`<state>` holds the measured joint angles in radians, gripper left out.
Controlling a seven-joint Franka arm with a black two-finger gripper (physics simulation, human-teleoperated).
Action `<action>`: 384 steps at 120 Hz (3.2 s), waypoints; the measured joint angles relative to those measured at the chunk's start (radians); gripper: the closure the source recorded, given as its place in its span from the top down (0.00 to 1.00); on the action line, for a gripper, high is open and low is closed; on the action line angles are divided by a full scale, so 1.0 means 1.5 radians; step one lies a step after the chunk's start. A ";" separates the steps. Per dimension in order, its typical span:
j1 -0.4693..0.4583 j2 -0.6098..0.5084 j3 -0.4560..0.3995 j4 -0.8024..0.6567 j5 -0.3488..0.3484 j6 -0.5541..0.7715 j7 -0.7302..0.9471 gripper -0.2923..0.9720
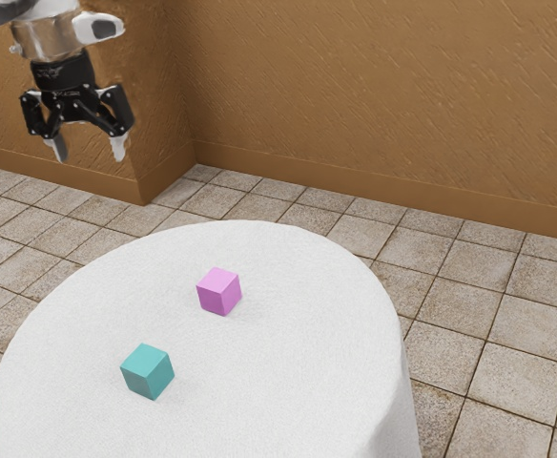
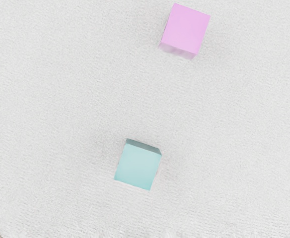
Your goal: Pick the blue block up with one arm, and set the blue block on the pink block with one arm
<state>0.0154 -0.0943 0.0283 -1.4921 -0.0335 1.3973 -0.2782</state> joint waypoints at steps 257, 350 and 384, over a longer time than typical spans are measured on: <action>-0.008 -0.056 -0.028 -0.742 0.025 0.649 0.299 0.77; -0.007 0.002 -0.027 -0.740 0.005 0.716 0.313 0.77; -0.007 0.016 -0.026 -0.741 -0.001 0.722 0.308 0.77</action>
<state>0.0048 -0.0703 -0.0108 -2.6034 -0.0347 2.4801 0.1836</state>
